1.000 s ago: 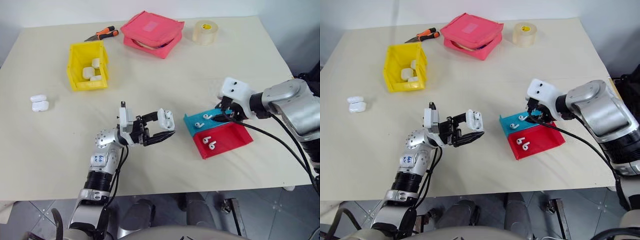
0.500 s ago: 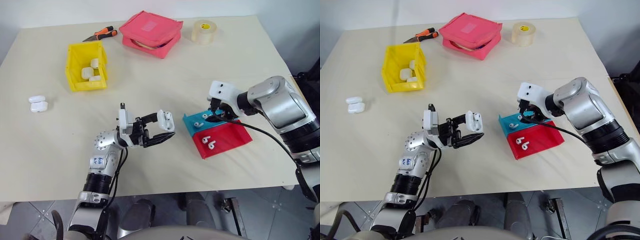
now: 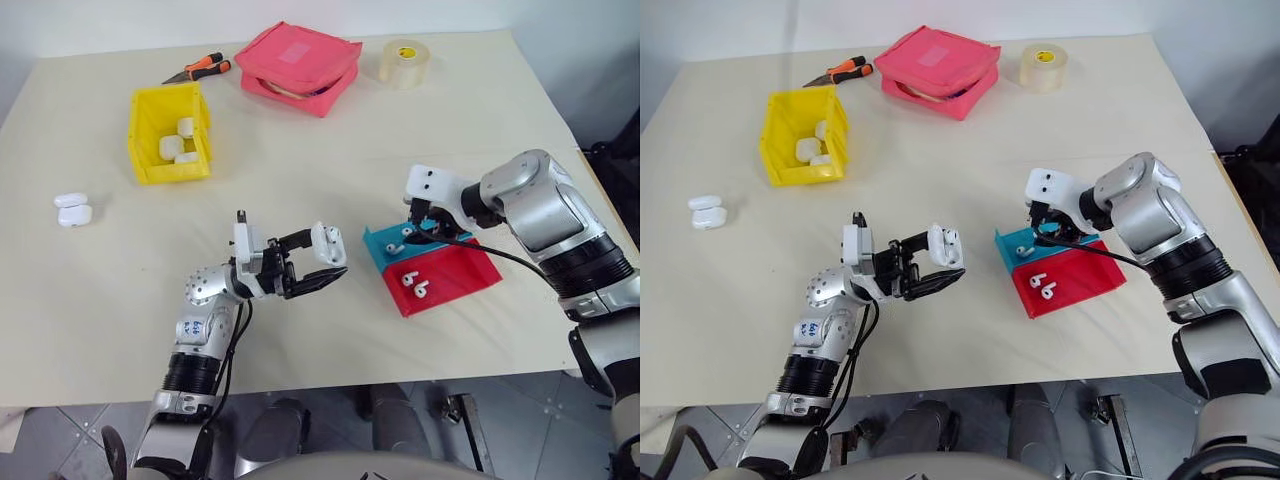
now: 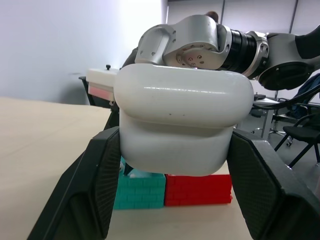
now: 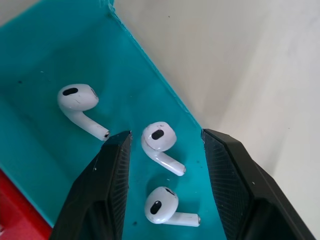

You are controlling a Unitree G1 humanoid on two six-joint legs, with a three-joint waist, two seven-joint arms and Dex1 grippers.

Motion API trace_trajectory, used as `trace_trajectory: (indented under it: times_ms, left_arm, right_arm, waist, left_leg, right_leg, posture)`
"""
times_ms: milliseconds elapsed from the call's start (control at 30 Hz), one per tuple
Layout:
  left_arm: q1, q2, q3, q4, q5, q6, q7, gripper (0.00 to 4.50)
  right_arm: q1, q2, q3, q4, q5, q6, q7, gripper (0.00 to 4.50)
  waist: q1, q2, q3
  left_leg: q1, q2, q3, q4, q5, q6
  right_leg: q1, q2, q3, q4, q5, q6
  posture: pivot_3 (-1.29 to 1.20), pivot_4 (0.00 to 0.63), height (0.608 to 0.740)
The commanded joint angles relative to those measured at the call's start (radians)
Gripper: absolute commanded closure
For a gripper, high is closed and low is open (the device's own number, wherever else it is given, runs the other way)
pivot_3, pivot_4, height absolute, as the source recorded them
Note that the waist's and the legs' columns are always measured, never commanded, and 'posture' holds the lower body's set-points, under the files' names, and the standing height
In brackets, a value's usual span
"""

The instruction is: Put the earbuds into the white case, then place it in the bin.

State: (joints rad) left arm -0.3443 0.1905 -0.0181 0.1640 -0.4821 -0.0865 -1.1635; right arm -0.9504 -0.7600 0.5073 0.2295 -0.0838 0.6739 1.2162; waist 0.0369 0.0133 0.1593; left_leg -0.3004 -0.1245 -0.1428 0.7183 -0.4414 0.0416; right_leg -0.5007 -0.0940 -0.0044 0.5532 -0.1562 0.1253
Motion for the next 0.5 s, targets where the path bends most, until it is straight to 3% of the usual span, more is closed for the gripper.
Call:
trace_trajectory:
  times_ms: [33, 100, 233, 400, 500]
  left_arm:
    - [0.000, 0.005, 0.003, -0.049, -0.017, -0.005, 0.007, 1.71]
    - [0.000, 0.008, 0.003, -0.049, -0.018, -0.006, 0.009, 1.71]
    - [-0.005, 0.009, 0.002, -0.044, -0.019, -0.006, 0.009, 1.71]
    - [-0.019, 0.004, -0.002, -0.032, -0.019, -0.005, 0.006, 1.71]
    - [-0.027, 0.000, -0.008, -0.023, -0.021, -0.003, -0.005, 1.71]
  right_arm:
    - [-0.025, 0.007, -0.007, 0.005, -0.024, -0.013, 0.011, 2.49]
    - [-0.026, 0.013, -0.010, 0.007, -0.027, -0.009, 0.015, 2.78]
    - [-0.026, 0.022, -0.024, 0.006, -0.027, -0.013, 0.014, 4.01]
    - [-0.017, 0.023, -0.076, -0.026, -0.005, -0.008, -0.015, 4.01]
    - [0.019, 0.017, -0.173, -0.113, 0.048, 0.044, -0.056, 4.01]
  waist:
    - [-0.002, 0.000, 0.000]
    - [-0.004, 0.000, 0.000]
    - [-0.011, 0.000, 0.000]
    - [-0.011, 0.000, 0.000]
    - [-0.010, 0.000, 0.000]
  left_leg:
    - [0.000, 0.000, 0.000, 0.000, 0.000, 0.000]
    - [0.000, 0.000, 0.000, 0.000, 0.000, 0.000]
    - [0.000, 0.000, 0.000, 0.000, 0.000, 0.000]
    - [0.000, 0.000, 0.000, 0.000, 0.000, 0.000]
    - [0.000, 0.000, 0.000, 0.000, 0.000, 0.000]
  right_leg:
    - [0.000, 0.000, 0.000, 0.000, 0.000, 0.000]
    - [0.000, 0.000, -0.001, 0.000, 0.000, 0.000]
    - [0.000, -0.001, -0.002, 0.000, 0.000, 0.000]
    - [0.000, -0.001, -0.002, 0.000, 0.000, 0.000]
    - [-0.001, -0.001, -0.002, 0.001, 0.000, 0.000]
  posture:
    - [0.00, 0.150, 0.740]
    - [0.00, 0.150, 0.740]
    - [0.00, 0.150, 0.740]
    - [0.00, 0.150, 0.740]
    - [0.00, 0.150, 0.740]
